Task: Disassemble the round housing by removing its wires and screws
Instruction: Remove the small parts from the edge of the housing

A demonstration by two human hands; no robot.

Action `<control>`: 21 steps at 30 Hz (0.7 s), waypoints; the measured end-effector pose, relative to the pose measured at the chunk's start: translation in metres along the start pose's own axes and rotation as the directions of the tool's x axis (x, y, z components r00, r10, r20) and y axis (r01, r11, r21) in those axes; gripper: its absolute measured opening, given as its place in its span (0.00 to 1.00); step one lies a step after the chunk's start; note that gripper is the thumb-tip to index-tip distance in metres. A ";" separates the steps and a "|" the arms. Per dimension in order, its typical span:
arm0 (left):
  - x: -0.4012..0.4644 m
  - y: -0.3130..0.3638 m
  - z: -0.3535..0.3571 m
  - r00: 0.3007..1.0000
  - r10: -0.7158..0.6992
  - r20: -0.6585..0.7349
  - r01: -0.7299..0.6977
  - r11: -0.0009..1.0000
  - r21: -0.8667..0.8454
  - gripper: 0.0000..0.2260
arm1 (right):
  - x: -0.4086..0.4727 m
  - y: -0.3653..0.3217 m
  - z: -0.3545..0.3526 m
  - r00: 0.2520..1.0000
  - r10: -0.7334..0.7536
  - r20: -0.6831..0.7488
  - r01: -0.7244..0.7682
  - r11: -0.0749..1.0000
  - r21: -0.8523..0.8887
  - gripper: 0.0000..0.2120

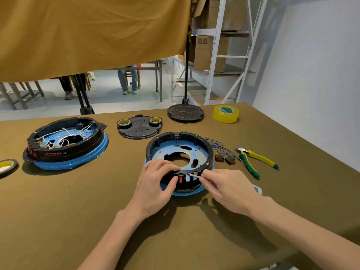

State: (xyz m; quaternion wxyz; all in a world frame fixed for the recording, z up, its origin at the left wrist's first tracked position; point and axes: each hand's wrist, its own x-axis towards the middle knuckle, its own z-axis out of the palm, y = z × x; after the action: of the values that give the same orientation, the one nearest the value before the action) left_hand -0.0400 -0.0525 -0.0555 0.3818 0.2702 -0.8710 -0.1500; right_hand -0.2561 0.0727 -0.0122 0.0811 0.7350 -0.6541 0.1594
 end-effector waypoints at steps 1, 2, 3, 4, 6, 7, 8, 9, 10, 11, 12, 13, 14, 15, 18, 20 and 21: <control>0.000 0.000 0.000 1.000 0.000 0.000 0.000 1.000 -0.003 0.12 | 0.001 0.000 -0.002 1.000 0.002 0.005 -0.002 1.000 0.004 0.15; 0.000 0.001 0.000 1.000 0.000 -0.001 0.000 1.000 -0.006 0.12 | 0.002 0.001 -0.004 1.000 0.002 0.018 -0.002 1.000 0.007 0.16; 0.000 0.001 0.000 1.000 0.000 -0.004 0.000 1.000 -0.010 0.12 | 0.004 0.001 -0.006 1.000 -0.001 0.031 0.001 1.000 0.004 0.16; 0.000 0.001 0.001 1.000 -0.001 -0.005 0.001 1.000 -0.012 0.12 | 0.005 0.001 -0.007 0.999 -0.007 0.037 0.008 1.000 -0.006 0.16; 0.000 0.002 0.001 1.000 0.000 -0.004 0.000 1.000 -0.013 0.13 | 0.007 0.001 -0.011 0.999 -0.024 0.038 0.026 0.999 -0.028 0.16; 0.000 0.002 0.001 1.000 0.001 -0.003 -0.001 1.000 -0.013 0.13 | 0.007 0.001 -0.012 0.999 -0.031 0.040 0.032 0.999 -0.036 0.16; 0.000 0.002 0.001 1.000 0.001 -0.002 -0.001 1.000 -0.014 0.12 | 0.008 0.001 -0.013 0.998 -0.035 0.043 0.037 0.998 -0.044 0.16; 0.000 0.002 0.001 1.000 0.000 -0.002 0.000 1.000 -0.016 0.12 | 0.009 0.001 -0.014 0.998 -0.039 0.050 0.041 0.998 -0.053 0.16; 0.000 0.003 0.001 1.000 -0.001 -0.002 0.001 1.000 -0.019 0.12 | 0.010 0.000 -0.015 0.998 -0.041 0.056 0.044 0.997 -0.061 0.16; 0.000 0.003 0.001 1.000 -0.001 -0.002 0.001 1.000 -0.023 0.12 | 0.010 0.000 -0.016 0.997 -0.042 0.061 0.046 0.997 -0.068 0.16; 0.000 0.003 0.001 1.000 -0.001 -0.003 0.001 1.000 -0.027 0.12 | 0.011 0.000 -0.017 0.997 -0.044 0.064 0.049 0.996 -0.076 0.16; 0.000 0.003 0.001 1.000 -0.001 -0.005 0.001 1.000 -0.029 0.12 | 0.011 0.000 -0.018 0.997 -0.048 0.067 0.054 0.995 -0.089 0.16; 0.000 0.003 0.001 1.000 -0.002 -0.009 0.002 1.000 -0.031 0.12 | 0.012 -0.001 -0.019 0.996 -0.057 0.068 0.064 0.992 -0.105 0.16; 0.000 0.003 0.001 1.000 -0.002 -0.012 0.001 0.999 -0.034 0.12 | 0.012 -0.002 -0.020 0.996 -0.068 0.065 0.075 0.990 -0.123 0.17; 0.000 0.004 0.002 1.000 -0.002 -0.014 0.001 0.999 -0.043 0.11 | 0.013 -0.002 -0.022 0.994 -0.099 0.051 0.106 0.981 -0.165 0.19; 0.000 0.004 0.002 1.000 -0.001 -0.015 0.000 0.998 -0.059 0.10 | 0.014 -0.003 -0.021 0.992 -0.117 0.049 0.124 0.974 -0.187 0.19; 0.000 0.004 0.002 1.000 0.002 -0.019 -0.004 0.998 -0.069 0.10 | 0.015 -0.004 -0.021 0.991 -0.122 0.053 0.130 0.973 -0.192 0.18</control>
State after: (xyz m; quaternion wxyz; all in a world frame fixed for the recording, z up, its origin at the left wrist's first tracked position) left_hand -0.0424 -0.0492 -0.0552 0.3993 0.2569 -0.8621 -0.1770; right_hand -0.2537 0.0660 0.0126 0.1494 0.7665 -0.6202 0.0741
